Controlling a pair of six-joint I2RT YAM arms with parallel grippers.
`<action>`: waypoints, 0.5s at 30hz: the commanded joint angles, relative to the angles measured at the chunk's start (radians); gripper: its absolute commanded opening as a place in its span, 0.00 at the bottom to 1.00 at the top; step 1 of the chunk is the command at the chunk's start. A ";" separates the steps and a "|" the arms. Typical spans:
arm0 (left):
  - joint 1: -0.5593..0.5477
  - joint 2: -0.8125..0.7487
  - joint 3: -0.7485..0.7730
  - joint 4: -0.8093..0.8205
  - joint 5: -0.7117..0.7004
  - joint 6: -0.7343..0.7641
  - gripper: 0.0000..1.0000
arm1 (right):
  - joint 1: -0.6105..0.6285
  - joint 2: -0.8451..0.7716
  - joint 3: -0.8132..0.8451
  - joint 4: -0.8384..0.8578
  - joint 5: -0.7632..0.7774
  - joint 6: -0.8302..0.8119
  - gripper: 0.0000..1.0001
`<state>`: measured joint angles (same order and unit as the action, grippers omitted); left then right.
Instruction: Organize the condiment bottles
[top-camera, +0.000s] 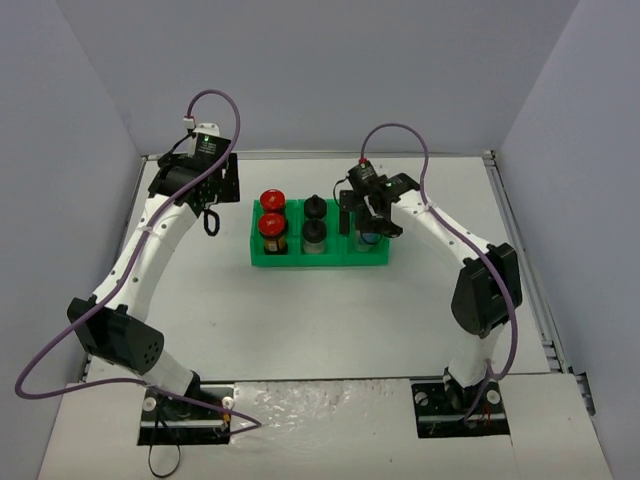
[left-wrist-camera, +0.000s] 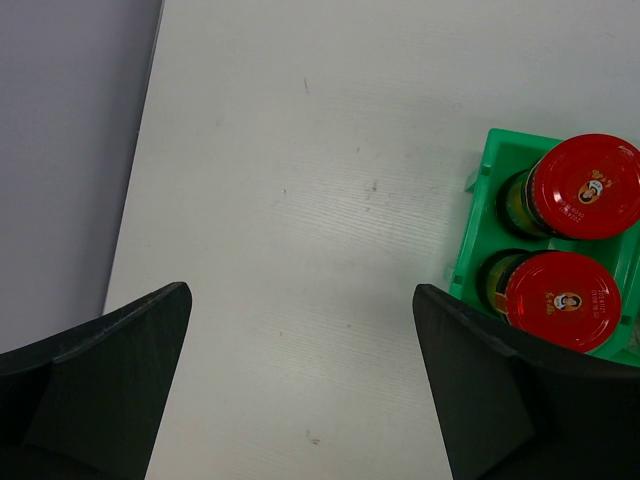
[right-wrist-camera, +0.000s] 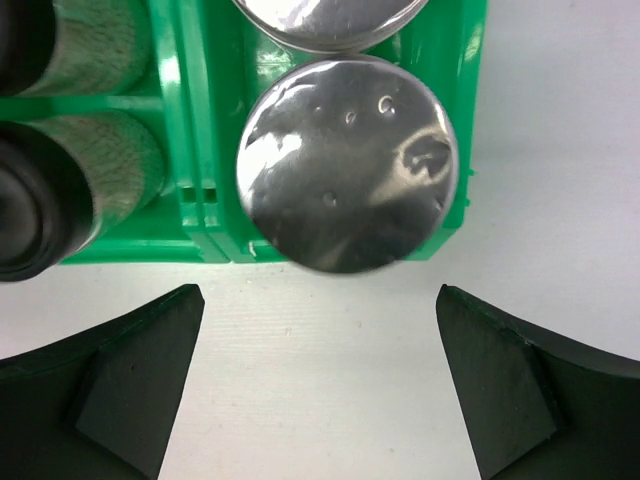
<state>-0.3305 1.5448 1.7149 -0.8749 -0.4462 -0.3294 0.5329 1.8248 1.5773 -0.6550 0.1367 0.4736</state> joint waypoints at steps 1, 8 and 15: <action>0.007 -0.022 0.056 0.017 -0.022 0.000 0.91 | 0.009 -0.168 0.148 -0.057 0.084 0.002 1.00; 0.007 -0.032 0.042 0.019 -0.011 -0.007 0.91 | -0.010 -0.269 0.201 -0.041 0.311 -0.020 1.00; 0.005 -0.060 0.014 0.015 -0.001 -0.003 0.91 | -0.223 -0.281 0.078 0.092 0.237 -0.058 1.00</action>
<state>-0.3305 1.5444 1.7145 -0.8762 -0.4427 -0.3298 0.4404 1.5327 1.7381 -0.6532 0.3803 0.4444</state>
